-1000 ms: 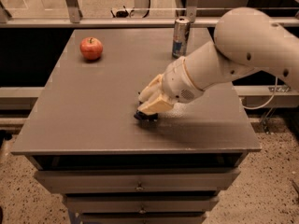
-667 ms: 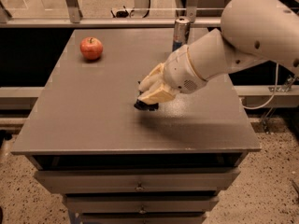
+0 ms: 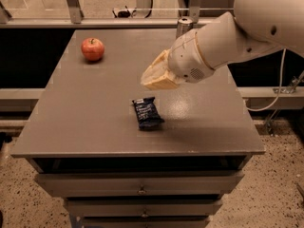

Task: Move rxbar blueberry near apple

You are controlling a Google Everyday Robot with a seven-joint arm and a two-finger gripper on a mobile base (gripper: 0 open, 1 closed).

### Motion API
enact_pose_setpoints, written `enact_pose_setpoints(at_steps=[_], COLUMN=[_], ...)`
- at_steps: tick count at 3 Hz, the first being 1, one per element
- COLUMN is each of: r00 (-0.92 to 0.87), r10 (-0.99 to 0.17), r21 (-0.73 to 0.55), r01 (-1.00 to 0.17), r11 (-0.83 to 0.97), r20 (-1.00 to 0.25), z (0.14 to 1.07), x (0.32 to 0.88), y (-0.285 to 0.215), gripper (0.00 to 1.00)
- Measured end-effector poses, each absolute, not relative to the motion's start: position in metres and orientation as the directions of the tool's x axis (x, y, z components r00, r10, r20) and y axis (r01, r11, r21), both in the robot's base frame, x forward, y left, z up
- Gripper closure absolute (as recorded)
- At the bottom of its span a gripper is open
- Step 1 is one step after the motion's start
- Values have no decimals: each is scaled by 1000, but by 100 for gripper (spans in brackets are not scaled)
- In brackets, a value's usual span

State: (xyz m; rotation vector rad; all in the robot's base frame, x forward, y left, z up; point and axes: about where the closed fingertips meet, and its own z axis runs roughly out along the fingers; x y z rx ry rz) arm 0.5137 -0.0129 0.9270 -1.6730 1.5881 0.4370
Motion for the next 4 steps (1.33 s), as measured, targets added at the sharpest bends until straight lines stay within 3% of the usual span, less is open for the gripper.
enact_pose_setpoints(at_steps=[1,2,4], r00=[159,139,42], r10=[-695,-680,-673], r21=[-286,-282,-273], r01=[-956,-954,-931], r11=[69,103,241], r20=[-701,-720,-739], z=[927,919,893], x=[508,506,527], y=[-12,-9,-4], gripper=[84,53,7])
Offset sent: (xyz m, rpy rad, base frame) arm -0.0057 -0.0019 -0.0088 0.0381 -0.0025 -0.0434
